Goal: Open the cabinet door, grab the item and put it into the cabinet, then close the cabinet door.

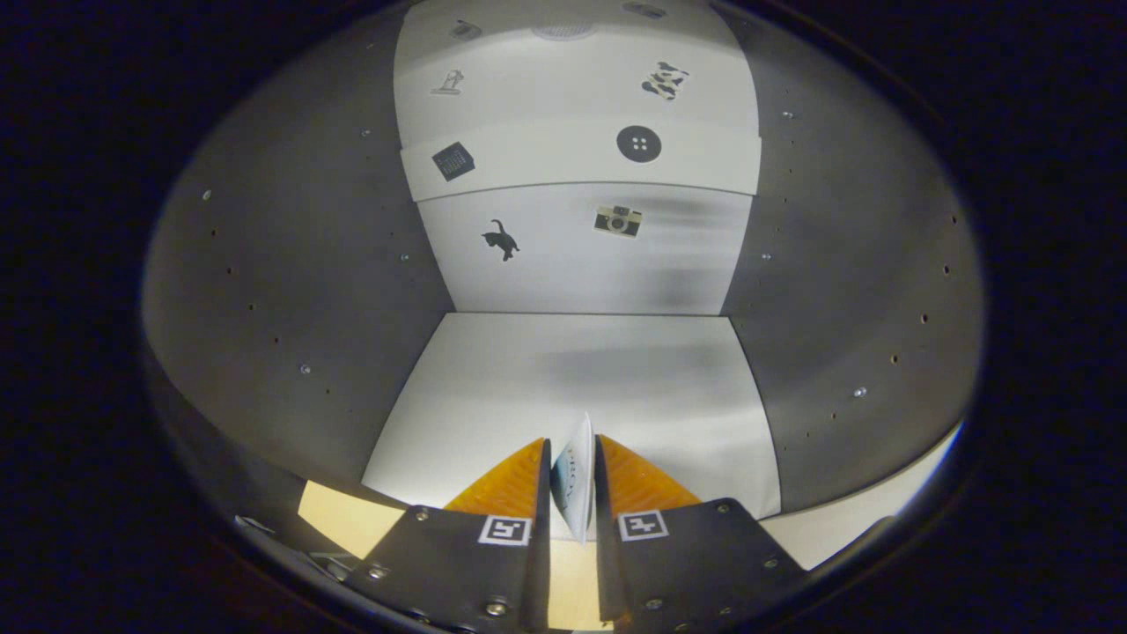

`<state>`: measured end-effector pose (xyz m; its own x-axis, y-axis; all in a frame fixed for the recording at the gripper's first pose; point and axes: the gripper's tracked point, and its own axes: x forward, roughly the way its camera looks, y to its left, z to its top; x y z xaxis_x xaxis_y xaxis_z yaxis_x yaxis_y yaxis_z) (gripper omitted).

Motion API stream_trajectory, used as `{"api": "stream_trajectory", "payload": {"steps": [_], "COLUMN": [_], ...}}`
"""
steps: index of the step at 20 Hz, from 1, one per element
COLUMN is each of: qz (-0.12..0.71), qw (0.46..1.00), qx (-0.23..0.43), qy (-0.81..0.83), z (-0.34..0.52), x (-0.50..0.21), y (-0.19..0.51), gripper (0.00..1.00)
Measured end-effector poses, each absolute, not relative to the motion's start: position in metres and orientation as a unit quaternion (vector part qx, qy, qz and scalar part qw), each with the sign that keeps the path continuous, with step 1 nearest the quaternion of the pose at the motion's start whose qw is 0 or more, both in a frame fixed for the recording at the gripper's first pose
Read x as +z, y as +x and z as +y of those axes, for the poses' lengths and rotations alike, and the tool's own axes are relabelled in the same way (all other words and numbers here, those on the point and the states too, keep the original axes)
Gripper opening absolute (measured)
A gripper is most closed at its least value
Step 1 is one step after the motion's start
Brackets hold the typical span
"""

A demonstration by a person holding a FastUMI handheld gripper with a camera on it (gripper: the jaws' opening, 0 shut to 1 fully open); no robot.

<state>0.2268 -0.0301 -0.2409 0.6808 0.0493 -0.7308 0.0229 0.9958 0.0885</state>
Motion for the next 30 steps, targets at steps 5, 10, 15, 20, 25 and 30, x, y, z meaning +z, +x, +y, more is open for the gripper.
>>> {"api": "stream_trajectory", "payload": {"steps": [5,10,15,20,25,30], "qz": [0.388,0.334,0.273,0.217,0.187,0.177], "qw": [0.921,0.942,0.961,0.976,0.982,0.983], "qx": [0.007,0.019,0.022,0.001,-0.012,-0.015], "qy": [0.031,0.032,0.026,0.026,0.036,0.036], "z": [-0.029,-0.025,-0.023,-0.027,-0.030,-0.031], "x": [-0.239,-0.208,-0.160,-0.113,-0.084,-0.075], "y": [0.227,0.217,0.176,0.116,0.042,-0.040], "gripper": [0.32,0.46,0.73,0.95,0.95,0.95]}}
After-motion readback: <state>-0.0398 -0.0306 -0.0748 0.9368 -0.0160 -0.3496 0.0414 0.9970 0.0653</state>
